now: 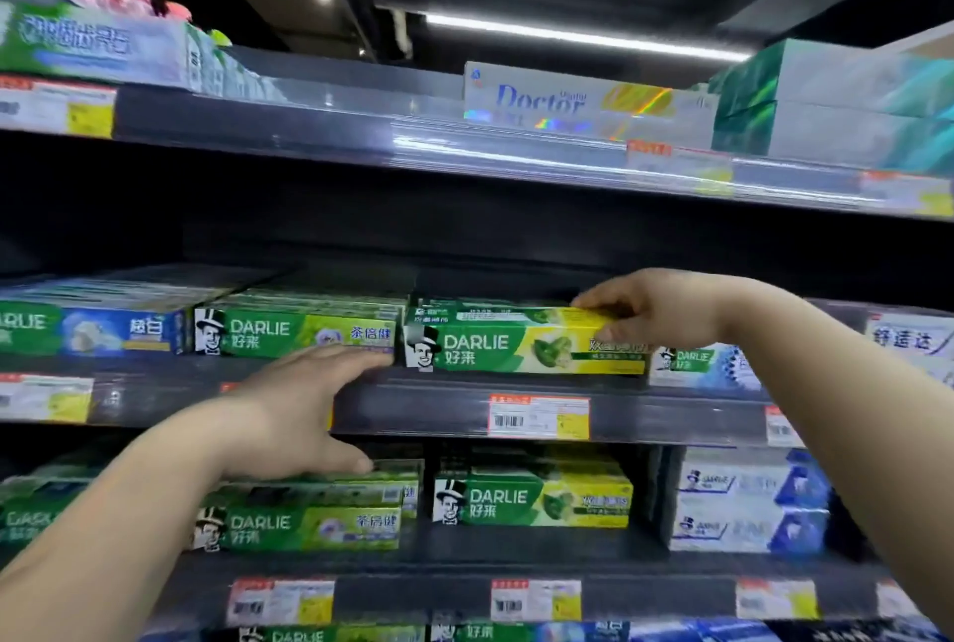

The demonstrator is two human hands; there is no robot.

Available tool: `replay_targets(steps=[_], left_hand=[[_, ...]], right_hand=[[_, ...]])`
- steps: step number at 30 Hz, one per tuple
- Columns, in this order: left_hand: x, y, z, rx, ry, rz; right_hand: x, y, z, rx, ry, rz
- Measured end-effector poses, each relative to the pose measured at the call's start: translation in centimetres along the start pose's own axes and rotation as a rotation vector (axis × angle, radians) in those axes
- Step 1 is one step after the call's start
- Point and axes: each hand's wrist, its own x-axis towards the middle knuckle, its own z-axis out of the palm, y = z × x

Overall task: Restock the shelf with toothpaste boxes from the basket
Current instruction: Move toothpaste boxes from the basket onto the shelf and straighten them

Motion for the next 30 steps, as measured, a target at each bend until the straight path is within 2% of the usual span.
replay_targets(steps=[4,7,9,13,26,28,30], left_hand=[[-0.1,0.2,-0.1,-0.017,0.009,-0.026],[-0.1,0.2,0.0,-0.003,0.005,-0.032],[-0.1,0.2,0.1,0.007,0.000,-0.035],[-0.1,0.2,0.0,-0.003,-0.004,-0.043],[-0.3,0.3,-0.2,-0.013,-0.050,-0.091],[-0.3,0.5,-0.3,-0.008,-0.064,-0.101],[-0.2,0.7,-0.5,-0.024,-0.076,-0.119]], right_hand=[[1.0,0.2,1.1,-0.190,0.006,0.047],[0.4,-0.9,2.4,-0.334,0.185,0.056],[-0.6,-2.8,4.2,-0.322,0.294,0.046],[-2.1,-7.3,8.5,-0.208,0.217,-0.031],[-1.7,-6.1,10.2,-0.212,0.322,-0.044],[-2.0,-6.0,10.5,-0.201,0.380,-0.071],[-2.3,-5.5,11.1,-0.207,0.507,-0.107]])
